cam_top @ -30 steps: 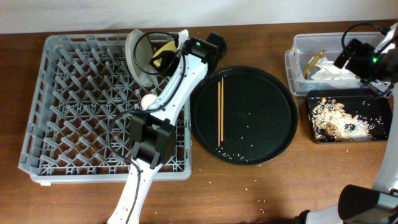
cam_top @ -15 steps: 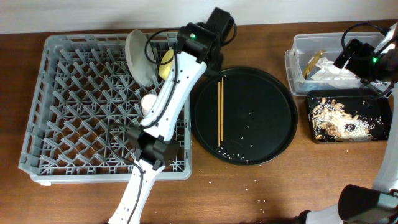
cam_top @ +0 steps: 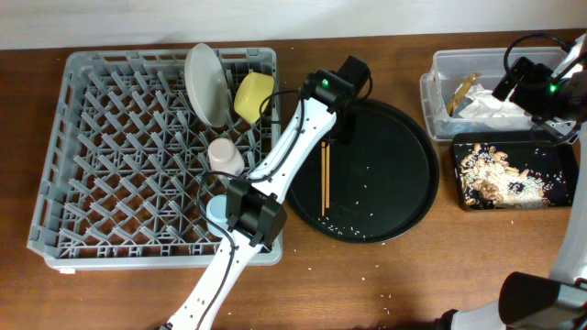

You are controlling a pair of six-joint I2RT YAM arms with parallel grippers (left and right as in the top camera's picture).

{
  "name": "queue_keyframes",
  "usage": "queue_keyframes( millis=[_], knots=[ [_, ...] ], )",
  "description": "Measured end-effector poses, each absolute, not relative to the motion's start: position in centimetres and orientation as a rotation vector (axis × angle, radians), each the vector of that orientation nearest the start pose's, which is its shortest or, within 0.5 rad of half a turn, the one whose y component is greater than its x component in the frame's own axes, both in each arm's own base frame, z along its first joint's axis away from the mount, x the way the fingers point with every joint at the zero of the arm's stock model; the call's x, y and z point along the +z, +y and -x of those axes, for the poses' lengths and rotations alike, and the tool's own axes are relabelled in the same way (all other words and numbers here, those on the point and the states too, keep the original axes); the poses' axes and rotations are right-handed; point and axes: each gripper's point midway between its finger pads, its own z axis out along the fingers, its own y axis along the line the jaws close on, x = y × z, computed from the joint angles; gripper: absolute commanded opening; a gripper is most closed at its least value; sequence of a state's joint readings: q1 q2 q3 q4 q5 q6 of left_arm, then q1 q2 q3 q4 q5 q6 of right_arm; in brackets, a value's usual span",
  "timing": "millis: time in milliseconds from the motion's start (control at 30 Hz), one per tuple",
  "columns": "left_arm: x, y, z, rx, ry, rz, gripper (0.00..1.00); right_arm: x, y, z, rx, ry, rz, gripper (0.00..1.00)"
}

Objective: Sort waste into correct bins and load items into the dishwasher rack
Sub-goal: 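Reach the left gripper to the chopsticks and grasp them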

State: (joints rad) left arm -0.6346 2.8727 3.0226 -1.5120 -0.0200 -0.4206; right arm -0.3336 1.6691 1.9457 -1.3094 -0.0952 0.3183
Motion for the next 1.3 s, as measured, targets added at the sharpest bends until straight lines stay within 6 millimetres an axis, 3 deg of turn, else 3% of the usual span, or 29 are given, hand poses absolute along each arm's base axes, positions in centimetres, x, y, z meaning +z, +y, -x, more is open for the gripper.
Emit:
queue_keyframes(
  millis=[167, 267, 367, 433, 467, 600, 700, 767, 867, 1033, 1100, 1167, 1233, 1300],
  knots=[
    [4.2, -34.5, -45.7, -0.202, 2.879, -0.398, 0.54, 29.0, -11.3, -37.5, 0.118, 2.475, -0.800, 0.98],
    [1.6, -34.7, -45.1, -0.161, 2.916, -0.434, 0.54, 29.0, -11.3, -37.5, 0.118, 2.475, -0.800, 0.98],
    [1.2, -34.6, -45.3, -0.149, 2.912, -0.434, 0.53, 29.0, -11.3, -37.5, 0.118, 2.475, -0.800, 0.99],
    [1.2, -34.5, -45.3, -0.139, 2.910, -0.432, 0.41, 29.0, -11.3, -37.5, 0.119, 2.474, -0.801, 0.99],
    [1.1, -34.3, -45.3, -0.126, 2.913, -0.436, 0.41, 29.0, -11.3, -37.5, 0.118, 2.475, -0.800, 0.98],
    [0.7, -32.9, -41.8, 0.009, 3.023, -0.499, 0.40, 29.0, -11.3, -37.5, 0.118, 2.475, -0.800, 0.99],
    [0.7, -34.3, -38.8, 0.087, 3.038, -0.607, 0.33, 29.0, -11.3, -37.5, 0.119, 2.474, -0.801, 0.99],
    [0.8, -34.8, -38.4, 0.142, 3.003, -0.649, 0.33, 29.0, -11.3, -37.5, 0.119, 2.474, -0.801, 0.98],
    [1.3, -34.8, -41.3, 0.239, 2.857, -0.607, 0.33, 29.0, -11.3, -37.5, 0.118, 2.475, -0.800, 0.99],
    [1.7, -31.7, -46.6, 0.278, 2.767, -0.444, 0.34, 29.0, -11.3, -37.5, 0.118, 2.475, -0.800, 0.98],
    [1.3, -31.7, -46.3, 0.197, 2.822, -0.438, 0.34, 29.0, -11.3, -37.5, 0.118, 2.475, -0.800, 0.98],
    [1.0, -32.5, -45.1, 0.091, 2.887, -0.457, 0.45, 29.0, -11.3, -37.5, 0.119, 2.474, -0.801, 0.98],
    [1.2, -33.0, -43.7, 0.016, 2.946, -0.477, 0.45, 29.0, -11.3, -37.5, 0.118, 2.475, -0.800, 0.99],
    [3.1, -33.8, -43.6, -0.059, 2.923, -0.478, 0.45, 29.0, -11.3, -37.5, 0.118, 2.475, -0.800, 0.99]
  ],
)
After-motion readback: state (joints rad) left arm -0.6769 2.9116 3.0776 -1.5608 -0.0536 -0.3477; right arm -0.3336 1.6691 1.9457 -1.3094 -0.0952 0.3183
